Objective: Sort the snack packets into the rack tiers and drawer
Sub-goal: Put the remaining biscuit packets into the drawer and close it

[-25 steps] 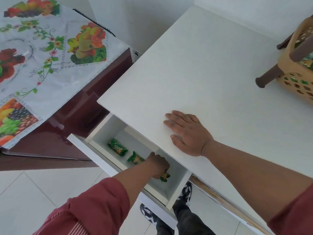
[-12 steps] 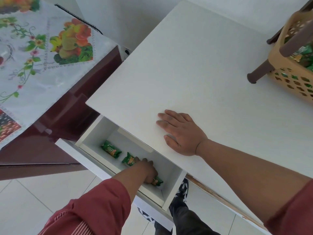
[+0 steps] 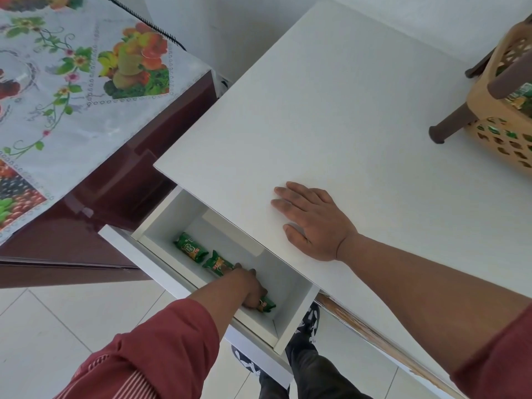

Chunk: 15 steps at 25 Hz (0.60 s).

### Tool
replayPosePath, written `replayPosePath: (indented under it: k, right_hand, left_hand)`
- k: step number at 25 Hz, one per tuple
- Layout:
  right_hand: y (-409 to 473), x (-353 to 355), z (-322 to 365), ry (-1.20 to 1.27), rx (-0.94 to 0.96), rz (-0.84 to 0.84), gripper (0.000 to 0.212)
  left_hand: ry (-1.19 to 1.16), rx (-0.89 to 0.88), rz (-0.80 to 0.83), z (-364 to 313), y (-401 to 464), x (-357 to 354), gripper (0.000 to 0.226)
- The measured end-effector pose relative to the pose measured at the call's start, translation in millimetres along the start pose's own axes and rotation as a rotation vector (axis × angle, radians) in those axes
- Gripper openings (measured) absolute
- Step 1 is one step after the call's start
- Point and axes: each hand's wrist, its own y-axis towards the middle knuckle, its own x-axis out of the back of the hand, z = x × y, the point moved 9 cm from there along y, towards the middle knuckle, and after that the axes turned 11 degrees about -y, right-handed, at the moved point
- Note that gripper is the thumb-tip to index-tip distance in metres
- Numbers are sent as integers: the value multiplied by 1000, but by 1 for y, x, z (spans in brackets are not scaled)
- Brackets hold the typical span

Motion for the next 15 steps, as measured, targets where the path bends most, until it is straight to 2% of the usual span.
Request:
replayPosePath:
  k: [4,9,15]
  right_hand:
    - [0,-1,-1,-3,-4,3,57]
    - [0,-2,-1,0,-7,5,56]
    - [0,-4,-1,-13,-2,12,57]
  left_hand:
    - [9,-29,37,-8,1,-5,59]
    - [-30,-48,3,-10,-1,0,61]
    - [-247,-115,-105,-8,-19,22,66]
